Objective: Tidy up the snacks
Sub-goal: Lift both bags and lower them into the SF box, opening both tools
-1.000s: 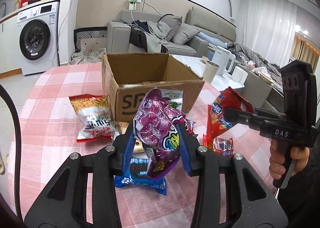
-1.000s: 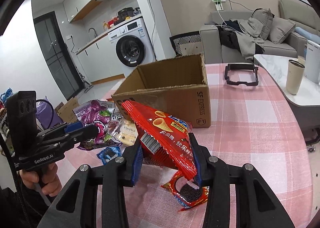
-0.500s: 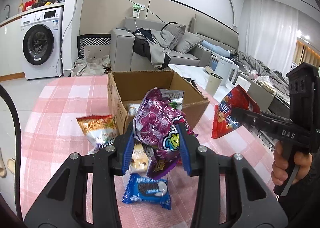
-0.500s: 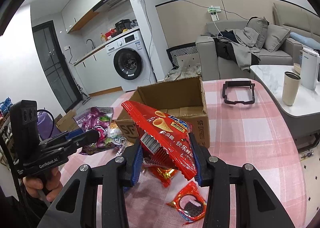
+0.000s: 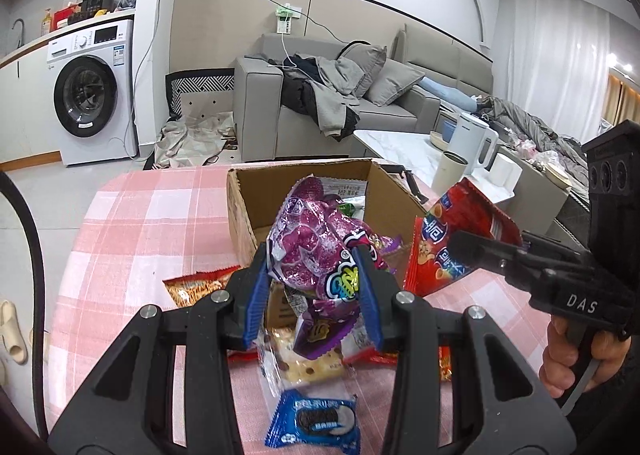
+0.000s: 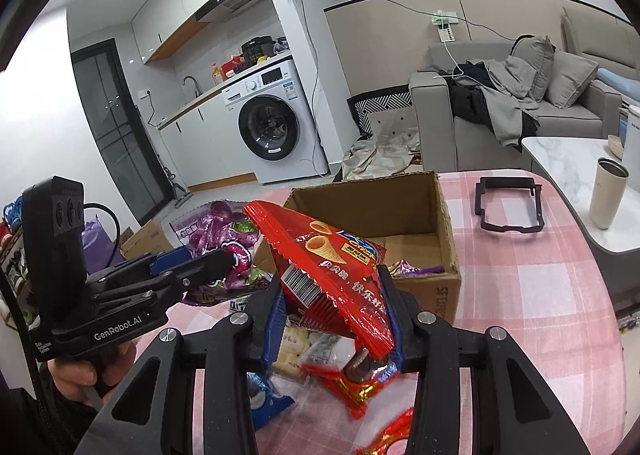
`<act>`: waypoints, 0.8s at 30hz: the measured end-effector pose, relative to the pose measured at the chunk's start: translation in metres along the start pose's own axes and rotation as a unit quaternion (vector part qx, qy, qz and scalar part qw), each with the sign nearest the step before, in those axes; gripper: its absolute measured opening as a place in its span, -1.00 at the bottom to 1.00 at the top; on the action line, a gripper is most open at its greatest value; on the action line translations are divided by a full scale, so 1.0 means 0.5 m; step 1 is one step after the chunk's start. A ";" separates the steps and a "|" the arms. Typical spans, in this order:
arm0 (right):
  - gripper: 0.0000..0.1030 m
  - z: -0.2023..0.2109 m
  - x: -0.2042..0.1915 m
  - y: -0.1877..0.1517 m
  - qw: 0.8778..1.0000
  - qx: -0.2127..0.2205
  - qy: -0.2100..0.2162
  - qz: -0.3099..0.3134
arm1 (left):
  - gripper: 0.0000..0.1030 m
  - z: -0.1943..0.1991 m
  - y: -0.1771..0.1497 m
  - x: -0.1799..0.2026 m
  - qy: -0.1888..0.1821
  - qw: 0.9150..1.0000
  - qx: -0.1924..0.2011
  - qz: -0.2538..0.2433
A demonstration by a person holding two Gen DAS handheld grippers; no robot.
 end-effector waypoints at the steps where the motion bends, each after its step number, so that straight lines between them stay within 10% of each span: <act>1: -0.19 -0.006 0.000 0.003 1.000 -0.001 0.002 -0.002 | -0.28 -0.006 0.004 -0.002 0.000 1.000 -0.001 0.000; 24: -0.19 -0.064 0.069 0.051 0.999 0.003 -0.003 -0.042 | -0.28 -0.135 0.024 -0.013 0.046 0.998 -0.020 -0.028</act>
Point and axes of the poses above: each gripper's, at about its wrist camera, not at the fingertips, and z roughly against the way its jaws point, x to its right, y to its top, the point moved 5 cm from there along -z, roughly the way its jaws point, and after that the axes turned 10 degrees about x, right-handed, at the moved point
